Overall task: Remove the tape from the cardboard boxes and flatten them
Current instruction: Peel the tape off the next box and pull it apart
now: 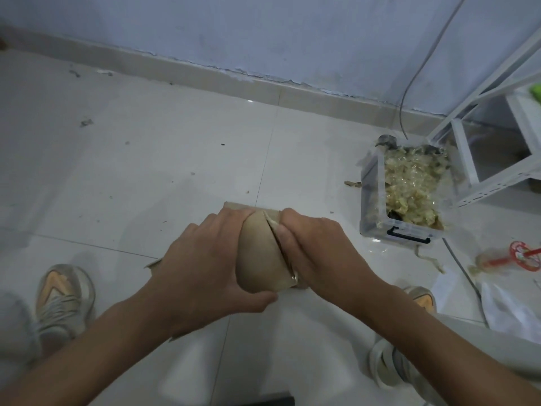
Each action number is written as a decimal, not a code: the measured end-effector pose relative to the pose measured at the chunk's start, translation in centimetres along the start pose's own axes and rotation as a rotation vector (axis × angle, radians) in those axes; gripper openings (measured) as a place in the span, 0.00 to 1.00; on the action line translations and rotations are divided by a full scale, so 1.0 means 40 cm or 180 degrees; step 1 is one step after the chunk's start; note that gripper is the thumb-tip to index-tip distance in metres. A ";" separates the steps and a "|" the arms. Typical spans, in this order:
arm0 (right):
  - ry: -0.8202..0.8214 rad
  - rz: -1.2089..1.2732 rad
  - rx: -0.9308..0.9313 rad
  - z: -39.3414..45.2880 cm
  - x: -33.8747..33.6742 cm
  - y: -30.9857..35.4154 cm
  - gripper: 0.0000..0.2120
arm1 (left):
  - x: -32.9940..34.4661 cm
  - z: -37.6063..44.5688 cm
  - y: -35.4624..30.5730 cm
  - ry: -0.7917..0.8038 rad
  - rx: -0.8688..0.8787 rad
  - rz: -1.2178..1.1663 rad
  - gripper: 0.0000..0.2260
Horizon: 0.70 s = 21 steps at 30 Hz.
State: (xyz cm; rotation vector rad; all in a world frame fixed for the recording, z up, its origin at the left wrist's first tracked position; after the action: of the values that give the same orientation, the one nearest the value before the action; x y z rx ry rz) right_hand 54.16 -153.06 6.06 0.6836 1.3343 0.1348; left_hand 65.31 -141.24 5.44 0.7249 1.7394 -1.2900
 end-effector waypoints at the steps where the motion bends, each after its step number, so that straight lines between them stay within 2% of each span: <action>1: -0.0105 0.0216 0.0106 -0.004 -0.004 -0.006 0.15 | -0.006 0.001 -0.003 -0.0071 0.0035 0.0045 0.47; 4: -0.0235 0.1186 0.0629 -0.019 0.000 -0.025 0.17 | -0.022 0.002 -0.004 -0.0234 0.0093 0.0182 0.47; 6: -0.0100 0.1386 0.0844 -0.021 0.009 -0.025 0.15 | -0.024 0.000 -0.006 -0.0253 0.0139 0.0320 0.47; 9: 0.0149 0.1106 0.0821 -0.021 0.015 -0.017 0.14 | -0.027 -0.003 -0.009 -0.0301 0.0200 0.0477 0.47; 12: 0.0057 0.0854 0.0735 -0.014 0.005 -0.018 0.21 | -0.029 -0.004 -0.012 -0.0308 0.0219 0.0584 0.47; 14: -0.0049 0.0588 0.0668 -0.005 -0.007 -0.019 0.21 | -0.024 -0.005 -0.014 -0.0237 0.0278 0.0737 0.47; 21: -0.0117 0.0220 0.0322 0.018 -0.041 -0.013 0.06 | -0.021 0.001 -0.015 -0.0090 0.0421 0.1061 0.46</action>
State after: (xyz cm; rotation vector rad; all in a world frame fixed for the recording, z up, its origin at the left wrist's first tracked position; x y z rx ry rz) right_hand 54.25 -154.53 7.22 0.8147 1.2892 0.1102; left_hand 65.24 -141.42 6.46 1.0198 1.4458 -1.1834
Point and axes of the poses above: each hand's wrist, its own z-axis towards the middle knuckle, its own x-axis out of the palm, y = z × x, the point moved 6 cm from there along z, towards the middle knuckle, and after that the axes turned 4 degrees about y, right-handed, at the moved point
